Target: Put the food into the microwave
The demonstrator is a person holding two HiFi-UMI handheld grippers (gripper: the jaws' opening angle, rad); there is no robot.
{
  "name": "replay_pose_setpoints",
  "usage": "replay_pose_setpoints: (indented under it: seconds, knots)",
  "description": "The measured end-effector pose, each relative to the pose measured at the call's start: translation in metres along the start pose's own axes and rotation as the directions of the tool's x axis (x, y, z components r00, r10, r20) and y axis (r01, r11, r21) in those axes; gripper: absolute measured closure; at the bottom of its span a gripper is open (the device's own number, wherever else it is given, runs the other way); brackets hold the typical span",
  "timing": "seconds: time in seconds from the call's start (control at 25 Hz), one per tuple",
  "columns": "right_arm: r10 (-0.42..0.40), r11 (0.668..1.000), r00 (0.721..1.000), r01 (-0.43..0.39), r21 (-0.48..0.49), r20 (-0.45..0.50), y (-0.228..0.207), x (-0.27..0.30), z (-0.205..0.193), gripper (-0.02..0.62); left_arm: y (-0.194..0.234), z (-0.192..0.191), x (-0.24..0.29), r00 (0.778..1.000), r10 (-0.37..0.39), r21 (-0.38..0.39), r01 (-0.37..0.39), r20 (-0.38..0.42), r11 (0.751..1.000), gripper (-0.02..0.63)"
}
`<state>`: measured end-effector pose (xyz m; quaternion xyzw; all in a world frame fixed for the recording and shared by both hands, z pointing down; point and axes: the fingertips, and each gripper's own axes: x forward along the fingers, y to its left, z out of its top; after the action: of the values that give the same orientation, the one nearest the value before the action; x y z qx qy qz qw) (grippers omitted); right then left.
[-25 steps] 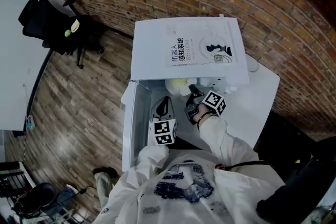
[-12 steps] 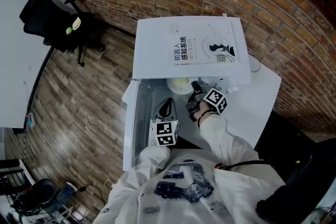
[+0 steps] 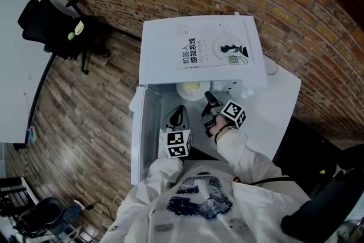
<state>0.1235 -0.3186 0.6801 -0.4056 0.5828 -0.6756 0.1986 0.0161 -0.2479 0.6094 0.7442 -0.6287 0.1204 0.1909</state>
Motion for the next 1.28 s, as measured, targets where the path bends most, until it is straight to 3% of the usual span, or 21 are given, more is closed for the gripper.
replay_pose_setpoints:
  seconds: [0.6,0.68,1.28]
  knots:
    - [-0.010,1.000,0.995,0.009,-0.012,-0.098,-0.011,-0.012,-0.041,0.521,-0.004,-0.003,-0.009,1.000,0.008,0.005,-0.008,0.004,1.000,0.598]
    - [-0.014,1.000,0.993,0.011,-0.027,-0.113,-0.012,-0.011,-0.045,0.558,-0.003,-0.003,-0.010,1.000,0.011,0.008,-0.011,0.002,1.000,0.598]
    - [0.000,1.000,0.987,-0.003,-0.016,-0.159,-0.011,0.007,-0.053,0.578,0.004,-0.006,0.000,1.000,0.016,0.016,-0.016,-0.025,1.000,0.597]
